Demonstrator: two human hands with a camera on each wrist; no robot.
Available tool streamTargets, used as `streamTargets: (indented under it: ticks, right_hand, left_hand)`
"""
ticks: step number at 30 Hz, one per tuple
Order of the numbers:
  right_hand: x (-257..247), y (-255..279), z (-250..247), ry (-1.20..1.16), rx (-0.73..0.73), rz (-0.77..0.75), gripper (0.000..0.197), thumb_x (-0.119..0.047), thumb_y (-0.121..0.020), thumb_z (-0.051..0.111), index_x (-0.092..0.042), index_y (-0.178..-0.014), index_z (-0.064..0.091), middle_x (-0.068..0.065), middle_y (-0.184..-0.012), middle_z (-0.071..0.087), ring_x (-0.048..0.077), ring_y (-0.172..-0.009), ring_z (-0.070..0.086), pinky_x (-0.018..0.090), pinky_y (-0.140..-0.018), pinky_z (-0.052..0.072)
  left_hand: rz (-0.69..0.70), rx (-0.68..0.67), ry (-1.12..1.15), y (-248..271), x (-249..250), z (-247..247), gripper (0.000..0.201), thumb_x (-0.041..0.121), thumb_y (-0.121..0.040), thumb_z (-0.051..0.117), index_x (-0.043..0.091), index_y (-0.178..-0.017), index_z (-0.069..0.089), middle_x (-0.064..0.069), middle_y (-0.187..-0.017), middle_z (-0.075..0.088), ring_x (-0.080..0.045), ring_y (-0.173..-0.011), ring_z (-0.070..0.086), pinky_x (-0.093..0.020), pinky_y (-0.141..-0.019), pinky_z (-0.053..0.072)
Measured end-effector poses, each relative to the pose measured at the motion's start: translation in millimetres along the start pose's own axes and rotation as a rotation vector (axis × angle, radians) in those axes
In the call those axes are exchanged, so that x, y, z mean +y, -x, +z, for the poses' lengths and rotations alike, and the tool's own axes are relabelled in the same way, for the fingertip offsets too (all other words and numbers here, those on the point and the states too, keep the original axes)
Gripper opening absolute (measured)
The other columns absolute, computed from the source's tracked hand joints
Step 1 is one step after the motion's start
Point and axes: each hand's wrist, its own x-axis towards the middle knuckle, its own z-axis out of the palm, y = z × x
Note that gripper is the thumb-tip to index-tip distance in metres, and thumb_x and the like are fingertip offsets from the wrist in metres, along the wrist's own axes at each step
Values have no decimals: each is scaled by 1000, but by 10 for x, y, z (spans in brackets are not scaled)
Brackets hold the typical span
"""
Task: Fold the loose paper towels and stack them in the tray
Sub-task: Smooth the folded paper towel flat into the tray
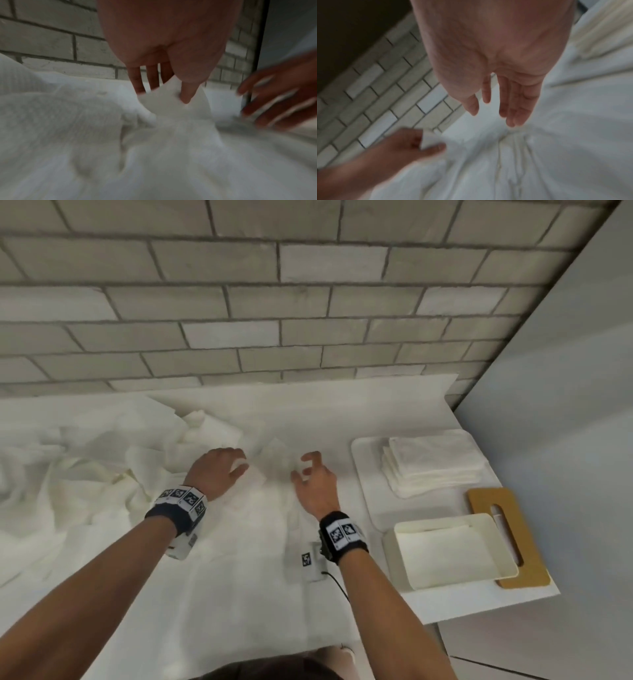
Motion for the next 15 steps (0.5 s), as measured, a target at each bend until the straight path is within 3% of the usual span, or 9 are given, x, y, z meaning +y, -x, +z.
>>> streamTargets:
  ticks: [3,7,10,13,15]
  right_hand:
    - [-40,-230,336,172,-58,23,48,-47,-101,63,-41,-144,40,14,-115,58,36,-103,60,42,-91,52]
    - [-15,-330,599,487,-90,75,47,-40,-96,66,-41,-138,45,10,-125,53,37,-117,50,47,-93,41]
    - [0,-419,598,386,-46,91,31,-32,-95,67,-39,-124,59,2,-136,50,35,-123,50,44,-92,39]
    - [35,-492,563,328,-96,52,39,-33,-93,71,-42,-131,66,-8,-153,46,30,-135,45,44,-102,40]
    - [-2,-501,523,245,-68,11,40,-34,-94,73,-39,-133,67,-10,-153,51,27,-135,48,44,-108,41]
  left_hand:
    - [8,211,208,75,46,-324,27,47,-100,67,20,-103,63,-4,-94,74,-33,-88,68,-42,-77,53]
    - [-53,370,366,206,65,-911,33,48,-93,77,19,-105,66,4,-94,72,-23,-84,62,-36,-81,49]
    - [-74,377,378,286,20,-1256,27,47,-89,82,25,-97,68,2,-84,74,-22,-79,65,-32,-75,51]
    - [-86,398,351,331,-52,-1384,22,39,-88,84,23,-91,70,4,-79,72,-21,-75,64,-10,-66,42]
    - [-63,354,305,326,-80,-1395,18,36,-92,81,21,-92,71,6,-81,71,-23,-79,65,-9,-68,40]
